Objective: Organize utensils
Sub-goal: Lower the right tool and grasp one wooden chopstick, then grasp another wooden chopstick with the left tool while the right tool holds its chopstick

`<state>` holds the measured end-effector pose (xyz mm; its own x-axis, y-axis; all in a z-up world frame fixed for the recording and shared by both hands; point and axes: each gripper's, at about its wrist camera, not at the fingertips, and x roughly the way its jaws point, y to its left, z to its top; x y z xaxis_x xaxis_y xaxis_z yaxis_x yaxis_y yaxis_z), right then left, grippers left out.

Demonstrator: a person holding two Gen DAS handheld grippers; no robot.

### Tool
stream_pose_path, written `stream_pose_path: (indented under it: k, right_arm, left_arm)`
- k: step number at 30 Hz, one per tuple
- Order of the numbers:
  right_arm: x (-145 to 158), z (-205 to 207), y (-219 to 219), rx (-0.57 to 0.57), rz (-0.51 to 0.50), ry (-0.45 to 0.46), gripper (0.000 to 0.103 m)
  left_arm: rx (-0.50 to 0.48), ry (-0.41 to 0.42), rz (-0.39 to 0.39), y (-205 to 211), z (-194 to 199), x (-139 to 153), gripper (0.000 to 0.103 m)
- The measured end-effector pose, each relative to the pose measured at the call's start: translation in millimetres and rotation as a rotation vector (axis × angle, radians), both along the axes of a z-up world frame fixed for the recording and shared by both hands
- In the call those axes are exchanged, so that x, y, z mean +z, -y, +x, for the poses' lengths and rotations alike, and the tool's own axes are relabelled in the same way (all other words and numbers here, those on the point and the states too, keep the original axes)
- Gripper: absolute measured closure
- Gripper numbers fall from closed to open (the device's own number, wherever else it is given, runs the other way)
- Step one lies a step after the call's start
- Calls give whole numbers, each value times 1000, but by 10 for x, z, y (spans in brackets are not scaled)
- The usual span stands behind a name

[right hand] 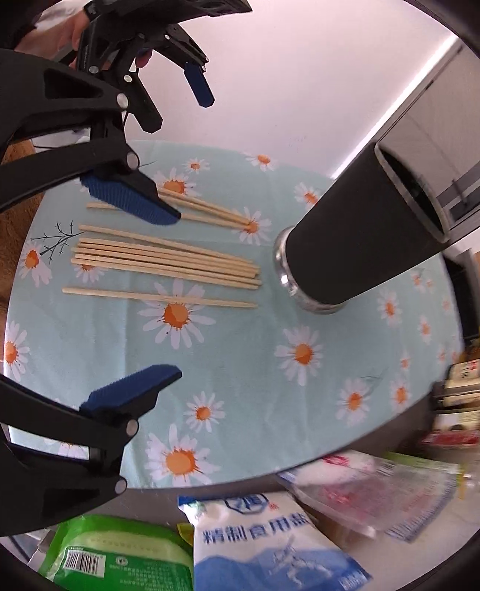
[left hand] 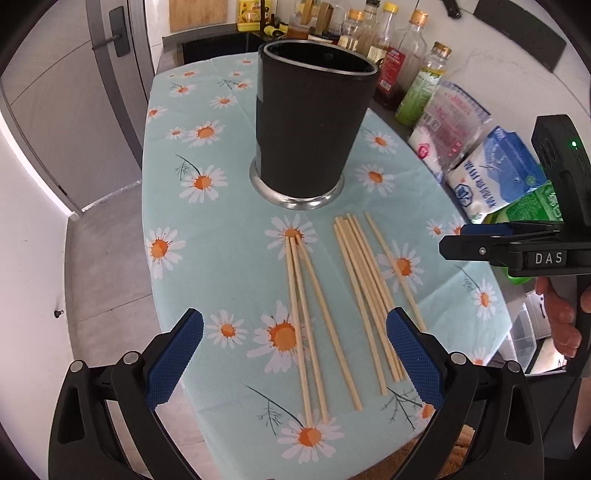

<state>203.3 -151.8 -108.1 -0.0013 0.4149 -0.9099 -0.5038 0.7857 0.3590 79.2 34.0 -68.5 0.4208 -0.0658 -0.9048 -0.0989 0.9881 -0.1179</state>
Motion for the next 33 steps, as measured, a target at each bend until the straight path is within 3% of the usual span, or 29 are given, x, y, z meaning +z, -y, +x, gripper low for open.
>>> stream_pose_path:
  k: [2, 3, 7, 12, 21, 25, 26, 33]
  right_arm:
    - [-152, 72, -78, -6, -50, -64, 37]
    - [-206, 89, -118, 1, -68, -78, 44]
    - [-429, 130, -307, 36, -142, -130, 56]
    - [-582, 92, -510, 70, -255, -107, 72]
    - [-710, -140, -850, 88, -417, -4, 85]
    - [-765, -187, -877, 60, -436, 2, 91]
    - [-771, -202, -883, 55, -446, 7, 97]
    - [-691, -83, -680, -3, -396, -75, 97]
  left_arm:
    - [13, -23, 20, -22, 72, -83, 7]
    - [17, -32, 23, -38, 104, -128, 7]
    - [17, -76, 12, -95, 180, -275, 7]
    - [35, -119, 1, -182, 185, -438, 7]
    - [40, -129, -21, -244, 129, -507, 7]
    - [40, -100, -39, -262, 93, -455, 7]
    - [39, -96, -42, -265, 89, -446, 7]
    - [24, -97, -72, -271, 51, -416, 7]
